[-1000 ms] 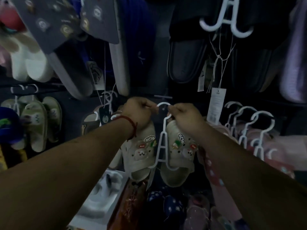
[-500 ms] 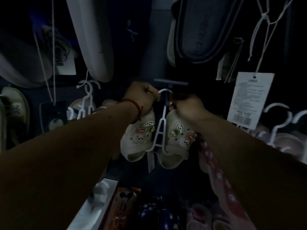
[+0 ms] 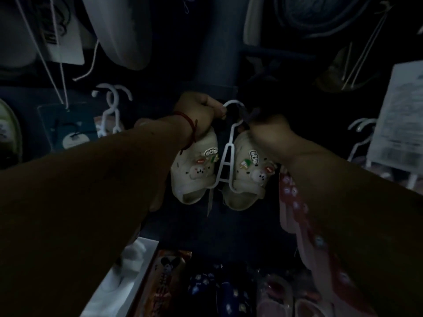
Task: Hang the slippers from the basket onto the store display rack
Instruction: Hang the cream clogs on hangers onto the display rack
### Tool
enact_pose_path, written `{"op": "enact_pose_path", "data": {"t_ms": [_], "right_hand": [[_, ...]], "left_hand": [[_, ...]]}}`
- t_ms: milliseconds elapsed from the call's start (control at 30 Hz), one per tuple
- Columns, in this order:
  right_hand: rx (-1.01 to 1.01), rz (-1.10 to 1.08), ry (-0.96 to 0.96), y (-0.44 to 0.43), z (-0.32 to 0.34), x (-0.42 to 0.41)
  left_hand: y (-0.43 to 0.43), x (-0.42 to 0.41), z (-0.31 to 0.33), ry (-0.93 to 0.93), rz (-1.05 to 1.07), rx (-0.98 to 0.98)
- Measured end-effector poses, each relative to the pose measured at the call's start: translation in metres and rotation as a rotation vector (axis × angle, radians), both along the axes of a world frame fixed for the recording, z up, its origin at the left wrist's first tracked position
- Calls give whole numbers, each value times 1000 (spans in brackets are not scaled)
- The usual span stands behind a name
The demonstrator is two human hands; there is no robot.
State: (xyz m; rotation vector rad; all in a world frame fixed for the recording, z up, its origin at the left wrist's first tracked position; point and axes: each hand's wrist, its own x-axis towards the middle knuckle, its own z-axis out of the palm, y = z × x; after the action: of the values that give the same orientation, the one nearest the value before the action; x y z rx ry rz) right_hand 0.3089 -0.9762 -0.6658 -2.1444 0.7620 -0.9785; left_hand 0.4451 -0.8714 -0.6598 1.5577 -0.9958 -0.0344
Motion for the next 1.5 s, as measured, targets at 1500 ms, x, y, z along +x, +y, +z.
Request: {"op": "enact_pose_path", "data": {"t_ms": [1500], "right_hand": [[-642,1164,434,660,-84,-34]], "left_hand": [[766,-234,-85,-69,1072,1162]]}}
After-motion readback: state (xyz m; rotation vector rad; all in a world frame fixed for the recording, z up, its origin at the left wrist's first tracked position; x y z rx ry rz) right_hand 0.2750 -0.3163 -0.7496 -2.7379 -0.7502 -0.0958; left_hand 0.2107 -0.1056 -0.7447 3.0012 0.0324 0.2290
